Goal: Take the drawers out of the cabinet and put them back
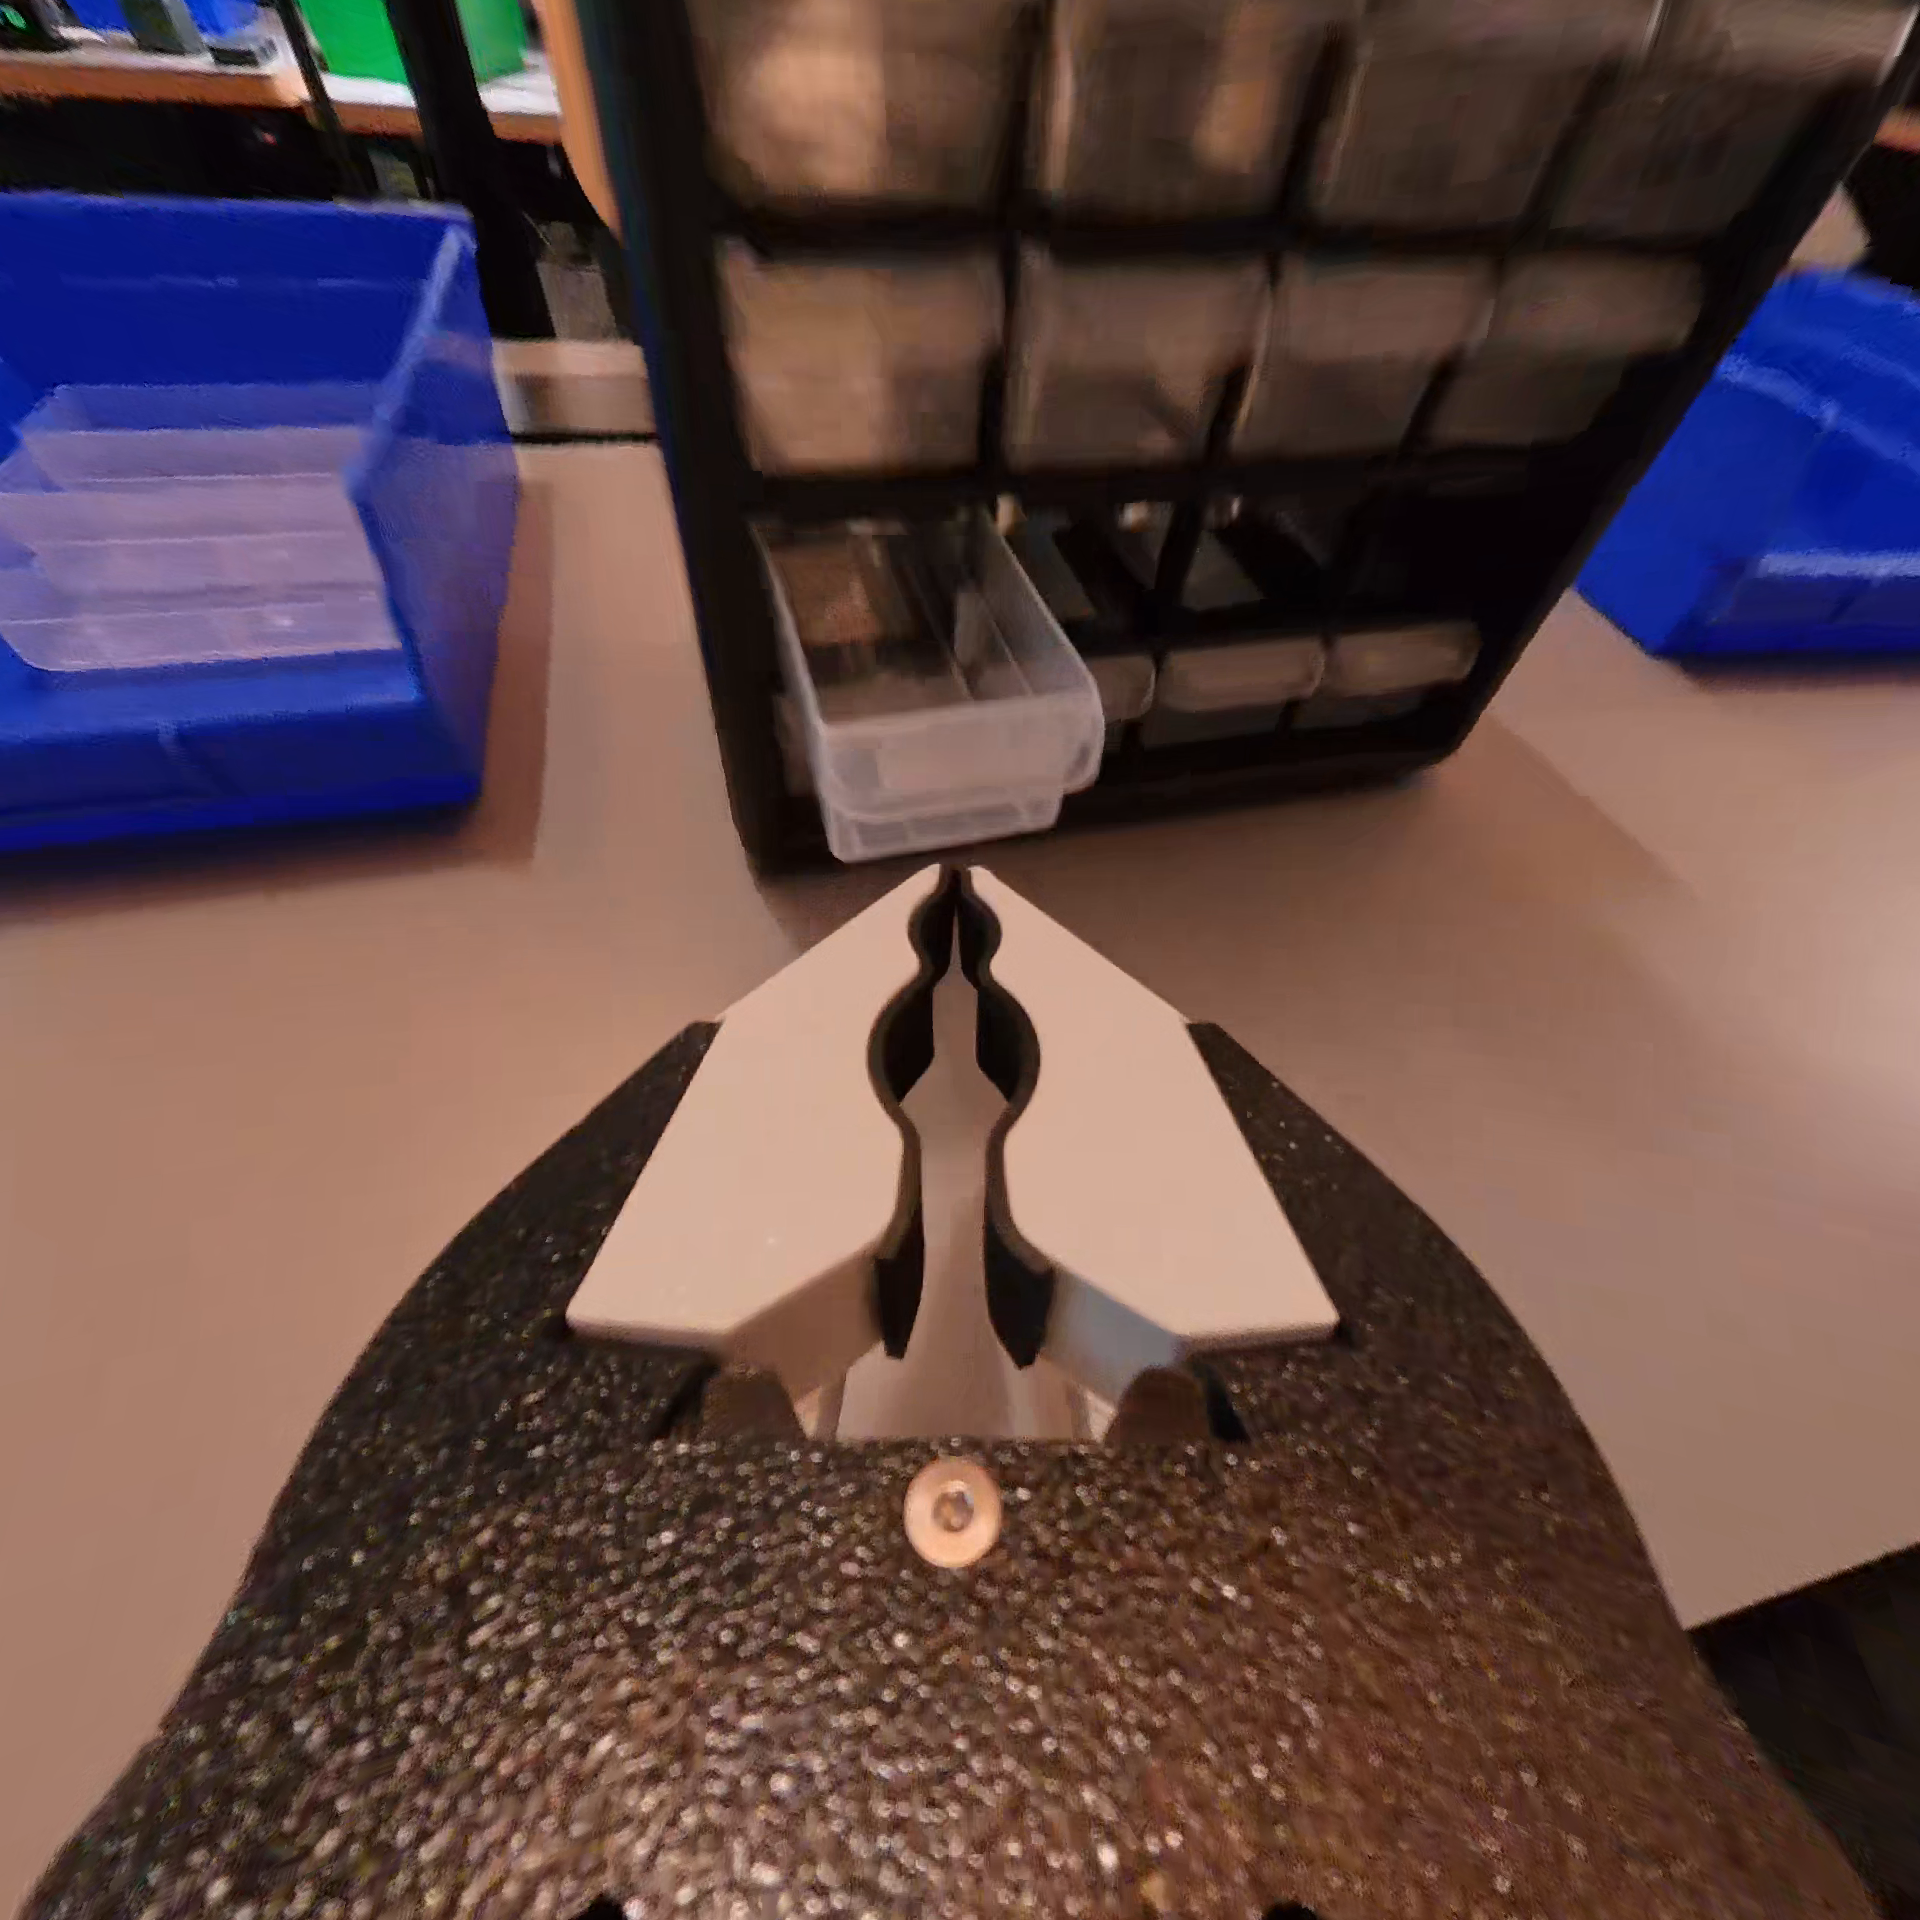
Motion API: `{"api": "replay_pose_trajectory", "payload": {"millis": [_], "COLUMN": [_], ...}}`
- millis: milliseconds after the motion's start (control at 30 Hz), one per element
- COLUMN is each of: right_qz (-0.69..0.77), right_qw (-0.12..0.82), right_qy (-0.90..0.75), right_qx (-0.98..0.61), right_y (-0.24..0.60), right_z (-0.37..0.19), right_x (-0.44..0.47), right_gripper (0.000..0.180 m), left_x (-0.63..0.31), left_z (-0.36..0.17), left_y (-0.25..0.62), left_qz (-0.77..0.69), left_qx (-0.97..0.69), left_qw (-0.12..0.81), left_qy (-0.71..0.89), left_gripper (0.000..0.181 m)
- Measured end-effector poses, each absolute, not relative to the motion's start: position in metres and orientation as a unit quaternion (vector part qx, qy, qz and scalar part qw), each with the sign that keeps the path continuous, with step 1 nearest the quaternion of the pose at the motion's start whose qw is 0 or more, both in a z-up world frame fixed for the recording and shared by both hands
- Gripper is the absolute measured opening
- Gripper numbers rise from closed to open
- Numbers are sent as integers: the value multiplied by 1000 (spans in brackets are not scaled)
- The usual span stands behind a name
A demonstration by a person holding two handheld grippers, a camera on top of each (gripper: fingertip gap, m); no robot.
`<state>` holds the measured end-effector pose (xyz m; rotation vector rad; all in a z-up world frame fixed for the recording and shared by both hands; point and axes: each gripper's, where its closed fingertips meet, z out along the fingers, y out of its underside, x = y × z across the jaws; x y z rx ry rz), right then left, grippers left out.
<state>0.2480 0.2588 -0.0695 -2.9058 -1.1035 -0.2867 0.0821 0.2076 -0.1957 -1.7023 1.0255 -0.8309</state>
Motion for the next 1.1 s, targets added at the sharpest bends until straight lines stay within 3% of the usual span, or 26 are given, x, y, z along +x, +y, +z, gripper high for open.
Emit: {"api": "replay_pose_trajectory", "payload": {"millis": [33,267,667,900,1000,1100], "right_qz": [-90,-119,-153,-149,-129,-109], "right_qw": [10,-16,-51,-54,-46,-41], "right_qy": [-352,-356,-355,-355,-353,-348], "right_qx": [-932,-927,-921,-922,-926,-930], "right_y": [259,259,259,259,259,259], "right_z": [-70,-70,-70,-70,-70,-70], "right_x": [248,248,249,249,249,249], "right_gripper": [0,0,0,0,0,0], "left_x": [87,113,163,138,106,92], "left_z": [-207,-202,-204,-202,-168,-148], "left_y": [205,229,265,254,280,330], "left_qz": [-327,-276,-297,-342,-369,-359], "left_qx": [-700,-681,-690,-713,-732,-772], "left_qw": [468,548,519,480,482,447], "left_qy": [428,400,408,380,309,274], "left_gripper": [0,0,0,0,6,22]}}
